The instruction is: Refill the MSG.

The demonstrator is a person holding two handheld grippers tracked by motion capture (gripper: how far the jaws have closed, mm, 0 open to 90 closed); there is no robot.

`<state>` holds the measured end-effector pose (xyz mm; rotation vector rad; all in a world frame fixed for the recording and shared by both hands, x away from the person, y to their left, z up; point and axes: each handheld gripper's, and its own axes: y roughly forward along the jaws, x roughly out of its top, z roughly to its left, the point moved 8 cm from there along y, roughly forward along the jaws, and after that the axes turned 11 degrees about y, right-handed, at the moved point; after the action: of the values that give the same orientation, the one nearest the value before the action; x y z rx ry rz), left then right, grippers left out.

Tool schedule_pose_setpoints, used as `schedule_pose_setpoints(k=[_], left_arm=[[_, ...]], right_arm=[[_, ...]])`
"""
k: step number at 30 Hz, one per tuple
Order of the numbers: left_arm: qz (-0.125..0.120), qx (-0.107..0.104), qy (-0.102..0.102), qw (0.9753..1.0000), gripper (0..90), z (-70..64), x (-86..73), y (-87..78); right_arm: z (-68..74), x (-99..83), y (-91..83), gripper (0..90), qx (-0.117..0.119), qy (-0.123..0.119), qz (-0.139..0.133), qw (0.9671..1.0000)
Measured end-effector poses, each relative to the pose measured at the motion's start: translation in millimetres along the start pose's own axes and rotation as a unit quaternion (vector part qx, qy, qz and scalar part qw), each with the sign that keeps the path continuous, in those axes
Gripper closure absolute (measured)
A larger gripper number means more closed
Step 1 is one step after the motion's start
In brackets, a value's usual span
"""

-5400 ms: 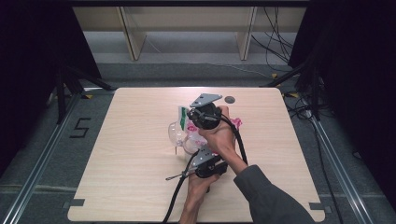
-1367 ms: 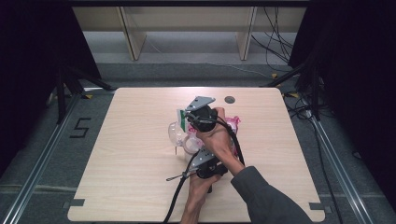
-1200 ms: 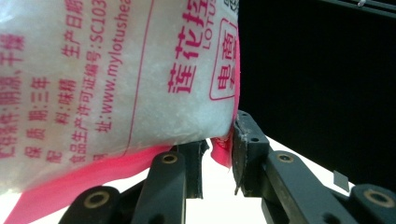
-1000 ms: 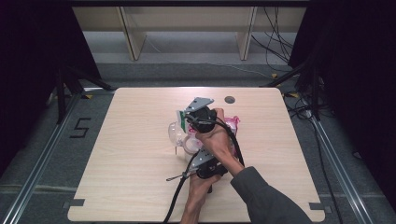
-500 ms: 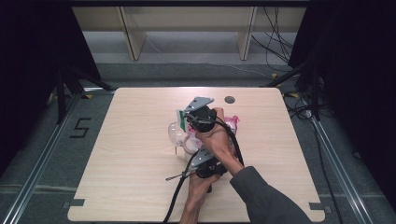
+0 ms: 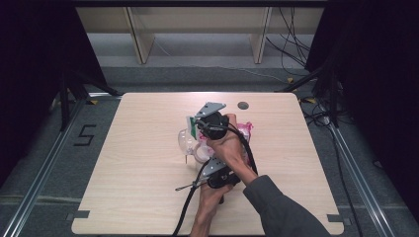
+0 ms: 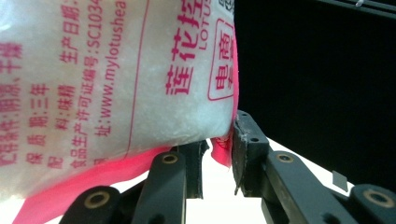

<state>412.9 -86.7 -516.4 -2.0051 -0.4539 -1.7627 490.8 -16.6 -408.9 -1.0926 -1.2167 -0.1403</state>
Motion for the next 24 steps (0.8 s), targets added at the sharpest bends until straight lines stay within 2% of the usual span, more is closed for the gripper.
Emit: schedule_pose_setpoints(k=[4, 5, 6, 7, 9, 11, 13, 14, 16, 17, 18, 20, 24], left_arm=[[0.000, 0.000, 0.001, 1.0000, 75.2, -0.1, 0.2, 0.0], [-0.001, 0.000, 0.001, 1.0000, 75.1, -0.2, 0.4, 0.0], [-0.002, 0.001, 0.001, 1.0000, 75.1, -0.3, 0.2, -0.1], [-0.001, -0.001, -0.001, 1.0000, 75.2, -0.3, 0.0, -0.3], [-0.001, -0.002, -0.002, 1.0000, 75.1, -0.6, 0.5, 0.0], [-0.003, 0.000, 0.001, 1.0000, 75.1, -0.3, 1.2, -0.9], [-0.001, 0.001, 0.001, 1.0000, 75.1, 1.0, 0.6, -1.8], [-0.001, 0.001, 0.001, 1.0000, 75.2, 0.9, 0.6, -1.6], [-0.002, 0.001, 0.000, 1.0000, 75.1, 0.3, 0.9, -1.4], [-0.002, 0.002, 0.000, 1.0000, 75.1, 0.5, 0.9, -1.8], [-0.004, -0.001, 0.000, 1.0000, 75.1, 0.6, 1.1, -1.7], [-0.002, 0.002, 0.000, 1.0000, 75.2, 1.2, 0.9, -1.8], [-0.001, 0.001, 0.001, 1.0000, 75.1, 0.7, 0.8, -1.7]], right_arm=[[-0.6, -0.1, 0.0, 90.0, 0.002, -0.004, 0.001, 1.0000], [1.3, -1.5, -1.3, 90.0, 0.008, 0.003, 0.012, 0.9999], [-0.1, 0.1, -0.4, 90.0, -0.001, 0.000, 0.001, 1.0000], [1.9, -1.4, -1.0, 90.0, 0.002, 0.009, 0.009, 0.9999], [1.2, -2.0, 0.5, 90.0, -0.004, -0.001, 0.009, 1.0000], [3.4, -2.4, 0.5, 90.0, 0.002, -0.002, 0.018, 0.9998], [3.6, -0.5, 0.9, 90.0, 0.000, 0.003, 0.009, 1.0000], [2.8, -0.5, 0.5, 90.0, 0.005, -0.003, 0.012, 0.9999], [3.8, -1.6, 1.8, 90.0, -0.001, 0.007, 0.014, 0.9999], [4.1, -1.9, 2.0, 90.0, 0.001, 0.000, 0.019, 0.9998], [4.9, -2.2, 2.2, 90.0, 0.003, 0.004, 0.021, 0.9998], [3.4, -0.2, 2.4, 90.0, 0.000, 0.006, 0.008, 1.0000], [3.2, -0.8, 2.3, 90.0, 0.000, 0.004, 0.010, 0.9999]])
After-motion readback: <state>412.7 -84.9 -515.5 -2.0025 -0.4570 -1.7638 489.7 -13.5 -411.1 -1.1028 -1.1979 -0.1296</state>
